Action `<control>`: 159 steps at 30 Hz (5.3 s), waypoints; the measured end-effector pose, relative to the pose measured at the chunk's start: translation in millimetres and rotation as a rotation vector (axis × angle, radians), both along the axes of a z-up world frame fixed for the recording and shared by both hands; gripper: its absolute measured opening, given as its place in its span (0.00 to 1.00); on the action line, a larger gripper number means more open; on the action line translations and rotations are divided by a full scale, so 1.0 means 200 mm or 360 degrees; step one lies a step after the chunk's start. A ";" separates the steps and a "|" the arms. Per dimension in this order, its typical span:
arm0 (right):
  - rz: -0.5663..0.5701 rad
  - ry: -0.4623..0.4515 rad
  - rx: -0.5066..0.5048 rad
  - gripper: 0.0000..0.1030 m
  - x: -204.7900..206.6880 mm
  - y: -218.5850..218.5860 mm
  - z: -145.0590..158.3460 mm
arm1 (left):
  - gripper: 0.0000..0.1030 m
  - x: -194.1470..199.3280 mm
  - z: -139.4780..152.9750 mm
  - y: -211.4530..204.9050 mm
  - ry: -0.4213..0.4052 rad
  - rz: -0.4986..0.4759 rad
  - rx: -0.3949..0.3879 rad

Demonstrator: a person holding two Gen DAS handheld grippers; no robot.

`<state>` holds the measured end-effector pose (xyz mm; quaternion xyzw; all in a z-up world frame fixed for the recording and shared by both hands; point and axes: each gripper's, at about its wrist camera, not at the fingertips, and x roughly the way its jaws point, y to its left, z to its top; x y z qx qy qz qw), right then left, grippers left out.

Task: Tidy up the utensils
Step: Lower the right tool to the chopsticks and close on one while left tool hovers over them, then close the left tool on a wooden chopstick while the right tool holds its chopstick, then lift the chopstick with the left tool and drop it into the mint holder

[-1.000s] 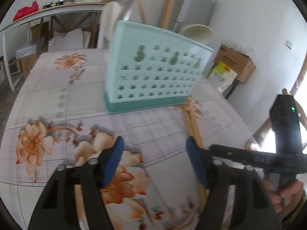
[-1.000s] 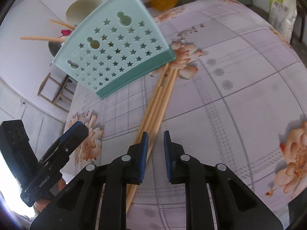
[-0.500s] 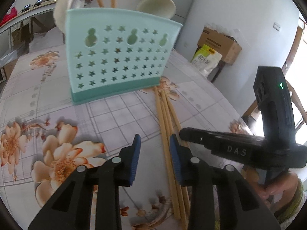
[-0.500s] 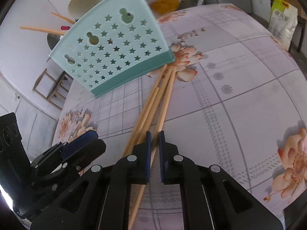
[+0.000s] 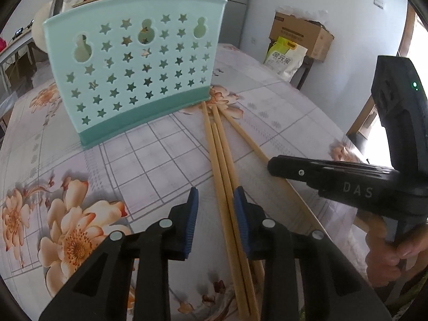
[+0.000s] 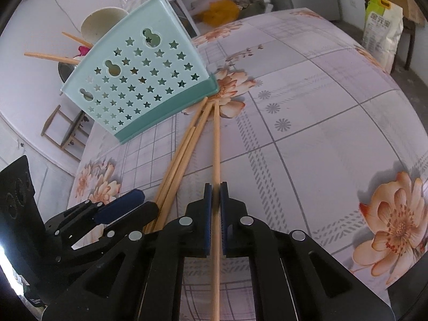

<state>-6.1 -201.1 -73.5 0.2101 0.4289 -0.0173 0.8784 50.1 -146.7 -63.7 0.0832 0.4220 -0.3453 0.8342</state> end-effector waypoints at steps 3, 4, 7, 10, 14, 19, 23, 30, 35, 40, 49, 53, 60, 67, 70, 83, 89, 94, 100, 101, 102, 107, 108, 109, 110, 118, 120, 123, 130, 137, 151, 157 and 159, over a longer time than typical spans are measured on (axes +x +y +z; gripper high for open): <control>0.0003 -0.0004 0.0010 0.04 0.00 -0.01 0.00 | 0.22 0.01 -0.01 -0.03 -0.0032 0.0009 0.0042; 0.0002 -0.0005 0.0014 0.04 0.00 -0.01 0.00 | 0.22 0.02 -0.01 -0.03 -0.0030 0.0011 0.0043; 0.0001 -0.0008 0.0025 0.04 0.00 -0.01 0.00 | 0.20 0.04 -0.01 -0.02 -0.0013 0.0031 0.0035; 0.0005 -0.0013 0.0030 0.04 0.00 -0.01 0.00 | 0.16 0.07 -0.01 -0.02 -0.0020 0.0048 0.0049; 0.0008 -0.0019 0.0037 0.04 0.00 -0.01 0.00 | 0.13 0.09 -0.01 -0.02 -0.0024 0.0068 0.0060; 0.0009 -0.0023 0.0055 0.04 0.00 -0.01 -0.01 | 0.13 0.09 0.00 0.01 -0.0008 0.0072 0.0053; 0.0008 -0.0029 0.0073 0.04 0.00 -0.02 -0.01 | 0.13 0.12 0.01 0.05 0.0077 0.0087 -0.0017; 0.0005 -0.0034 0.0084 0.04 0.00 -0.03 -0.02 | 0.11 0.19 0.02 0.12 0.0173 0.0157 -0.0088; 0.0005 -0.0034 0.0084 0.04 0.00 -0.03 -0.02 | 0.11 0.19 0.03 0.12 0.0186 0.0134 -0.0092; 0.0005 -0.0033 0.0077 0.04 0.00 -0.03 -0.02 | 0.11 0.17 0.04 0.09 0.0142 0.0089 -0.0049; 0.0007 -0.0035 0.0071 0.04 0.00 -0.03 -0.02 | 0.12 0.17 0.02 0.02 0.0036 0.0063 0.0065; 0.0005 -0.0038 0.0067 0.04 -0.01 -0.03 -0.02 | 0.12 0.17 0.00 0.00 -0.0057 0.0059 0.0143; -0.0006 -0.0049 0.0036 0.04 -0.02 -0.02 -0.01 | 0.07 0.13 0.00 0.03 -0.0104 0.0040 0.0195; -0.0003 -0.0016 0.0058 0.04 -0.07 -0.01 -0.01 | 0.06 0.06 0.01 0.17 -0.0017 0.0047 0.0223; 0.0016 0.0018 0.0072 0.04 -0.11 -0.01 -0.01 | 0.06 0.02 0.02 0.25 0.0047 0.0041 0.0237; 0.0078 0.0095 -0.0062 0.06 -0.15 0.07 0.02 | 0.13 0.02 0.07 0.30 0.0049 0.0053 0.0273; 0.0077 0.0087 -0.0191 0.06 -0.07 0.10 0.02 | 0.13 0.12 0.03 0.22 0.0027 0.0077 0.0301; 0.0060 0.0083 -0.0235 0.06 0.00 0.09 0.03 | 0.13 0.20 0.03 0.17 0.0006 0.0095 0.0300; 0.0047 0.0078 -0.0259 0.06 0.06 0.08 0.04 | 0.13 0.28 0.03 0.11 -0.0015 0.0108 0.0287; 0.0047 0.0075 -0.0263 0.06 0.08 0.08 0.04 | 0.13 0.30 0.03 0.11 -0.0019 0.0111 0.0285; 0.0045 0.0073 -0.0266 0.06 0.09 0.08 0.04 | 0.13 0.31 0.03 0.10 -0.0027 0.0114 0.0284; 0.0031 0.0054 -0.0286 0.06 0.13 0.08 0.04 | 0.13 0.35 0.02 0.06 -0.0063 0.0132 0.0275; 0.0034 0.0050 -0.0299 0.06 0.14 0.08 0.04 | 0.13 0.35 0.02 0.06 -0.0069 0.0138 0.0274; 0.0036 0.0046 -0.0311 0.06 0.14 0.09 0.04 | 0.13 0.35 0.02 0.05 -0.0075 0.0142 0.0275; 0.0038 0.0044 -0.0323 0.05 0.14 0.09 0.04 | 0.13 0.35 0.02 0.05 -0.0081 0.0148 0.0275; 0.0067 0.0034 -0.0377 0.04 0.05 0.11 0.04 | 0.06 0.28 0.02 0.05 -0.0101 0.0160 0.0285; 0.0065 0.0040 -0.0355 0.04 0.01 0.11 0.04 | 0.06 0.26 0.01 0.06 -0.0097 0.0169 0.0287; 0.0066 0.0055 -0.0291 0.04 -0.05 0.09 0.04 | 0.06 0.20 0.01 0.08 -0.0095 0.0168 0.0288; 0.0093 0.0104 -0.0210 0.05 -0.03 0.06 0.04 | 0.06 0.13 0.00 0.08 -0.0126 0.0163 0.0324; 0.0087 0.0085 -0.0238 0.05 -0.02 0.08 0.04 | 0.06 0.12 0.00 0.07 -0.0173 0.0145 0.0359; 0.0077 0.0094 -0.0207 0.05 -0.03 0.08 0.04 | 0.06 0.11 0.00 0.06 -0.0214 0.0139 0.0392; 0.0071 0.0096 -0.0180 0.05 -0.04 0.08 0.04 | 0.06 0.11 0.00 0.05 -0.0227 0.0140 0.0407; 0.0071 0.0095 -0.0179 0.05 -0.04 0.08 0.04 | 0.06 0.11 0.00 0.05 -0.0229 0.0142 0.0410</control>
